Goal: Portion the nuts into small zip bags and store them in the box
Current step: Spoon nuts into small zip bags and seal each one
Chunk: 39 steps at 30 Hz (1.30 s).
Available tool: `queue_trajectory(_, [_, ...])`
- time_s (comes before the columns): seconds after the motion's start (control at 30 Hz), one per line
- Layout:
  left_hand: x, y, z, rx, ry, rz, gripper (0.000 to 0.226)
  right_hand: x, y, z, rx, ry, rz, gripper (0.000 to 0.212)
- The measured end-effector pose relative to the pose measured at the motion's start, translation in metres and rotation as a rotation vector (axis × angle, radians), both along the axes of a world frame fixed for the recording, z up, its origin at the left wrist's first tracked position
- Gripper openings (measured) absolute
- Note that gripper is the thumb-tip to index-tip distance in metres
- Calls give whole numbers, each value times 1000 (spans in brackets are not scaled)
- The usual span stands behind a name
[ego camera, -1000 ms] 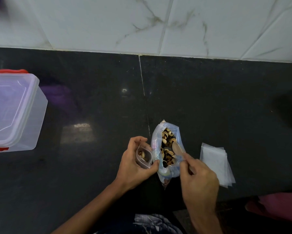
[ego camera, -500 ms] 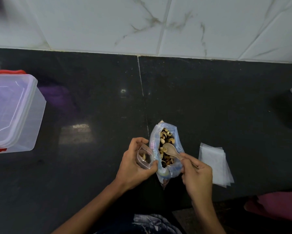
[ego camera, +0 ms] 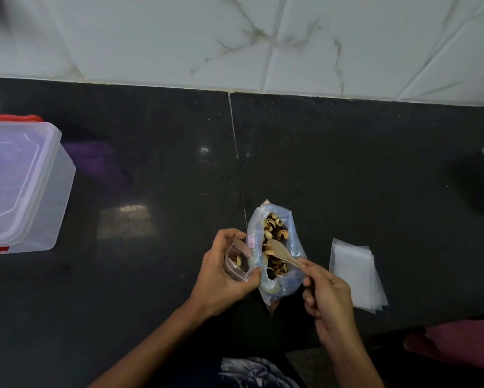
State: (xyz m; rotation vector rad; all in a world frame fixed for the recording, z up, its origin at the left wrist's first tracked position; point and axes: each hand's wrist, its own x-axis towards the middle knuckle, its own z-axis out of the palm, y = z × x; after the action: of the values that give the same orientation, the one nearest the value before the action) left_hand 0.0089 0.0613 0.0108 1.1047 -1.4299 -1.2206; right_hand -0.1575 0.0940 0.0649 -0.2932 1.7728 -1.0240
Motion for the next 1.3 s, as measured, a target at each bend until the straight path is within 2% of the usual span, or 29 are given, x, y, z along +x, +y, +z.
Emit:
queue_trajectory(0.17, [1,1,0,-35,-16,37,52,-3,5,3,-21,-89,-56,16])
queue_trajectory(0.5, [4,0,3,-66,-29,71,55,-8,17,17,-106,-53,-76,18])
queue_trajectory(0.6, [4,1,2,-57,-27,71,54,-6,20,14,-144,200,-8,18])
queue_trajectory(0.73, [3,1,4,-42,-18,56,53,8,26,7,-225,817,318,25])
queue_trajectory(0.83, [2,1,5,-35,-7,44,53,20,25,5,-188,991,493,31])
queue_trajectory(0.97, [2,1,4,-8,-14,21,51,19,22,8,-146,902,509,27])
queue_trajectory(1.17, [4,-2,-1,39,-33,-11,50,6,13,2,-58,396,214,17])
queue_trajectory(1.3, [4,-1,0,42,-25,-10,50,7,10,1,-66,182,118,16])
